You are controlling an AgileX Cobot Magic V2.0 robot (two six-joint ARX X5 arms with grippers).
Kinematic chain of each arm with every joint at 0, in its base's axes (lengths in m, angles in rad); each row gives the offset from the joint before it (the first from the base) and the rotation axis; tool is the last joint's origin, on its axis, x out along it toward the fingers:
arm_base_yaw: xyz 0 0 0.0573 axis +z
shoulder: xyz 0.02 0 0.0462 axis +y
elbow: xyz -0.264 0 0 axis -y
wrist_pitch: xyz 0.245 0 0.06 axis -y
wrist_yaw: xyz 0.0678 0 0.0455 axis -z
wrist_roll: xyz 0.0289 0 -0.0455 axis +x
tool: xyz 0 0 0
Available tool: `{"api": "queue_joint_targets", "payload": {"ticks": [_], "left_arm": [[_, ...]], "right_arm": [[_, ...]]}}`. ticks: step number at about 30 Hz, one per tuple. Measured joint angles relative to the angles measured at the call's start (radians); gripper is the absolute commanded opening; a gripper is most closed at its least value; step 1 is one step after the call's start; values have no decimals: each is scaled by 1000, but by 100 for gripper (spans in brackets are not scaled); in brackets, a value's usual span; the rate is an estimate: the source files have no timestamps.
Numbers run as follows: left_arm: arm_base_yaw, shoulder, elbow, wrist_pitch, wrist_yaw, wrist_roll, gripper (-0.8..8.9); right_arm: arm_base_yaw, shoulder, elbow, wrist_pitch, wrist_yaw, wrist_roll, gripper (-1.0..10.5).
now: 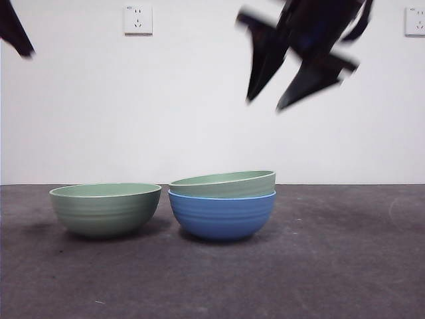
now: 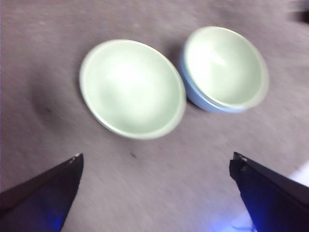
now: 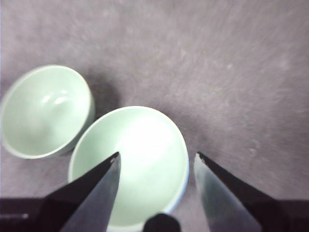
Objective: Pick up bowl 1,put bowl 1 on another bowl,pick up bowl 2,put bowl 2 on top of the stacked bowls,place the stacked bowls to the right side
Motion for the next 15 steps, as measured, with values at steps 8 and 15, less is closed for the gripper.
{"api": "queue_joint_targets", "payload": {"ticks": [8,15], "left_arm": [[-90,234,0,213,-157,-94,566],[-141,446,12,348,-275,-133,565]], "right_arm": [[-5,-270,0,-190,3,-8,256],[-6,-443,0,-335,3,-8,253]]}}
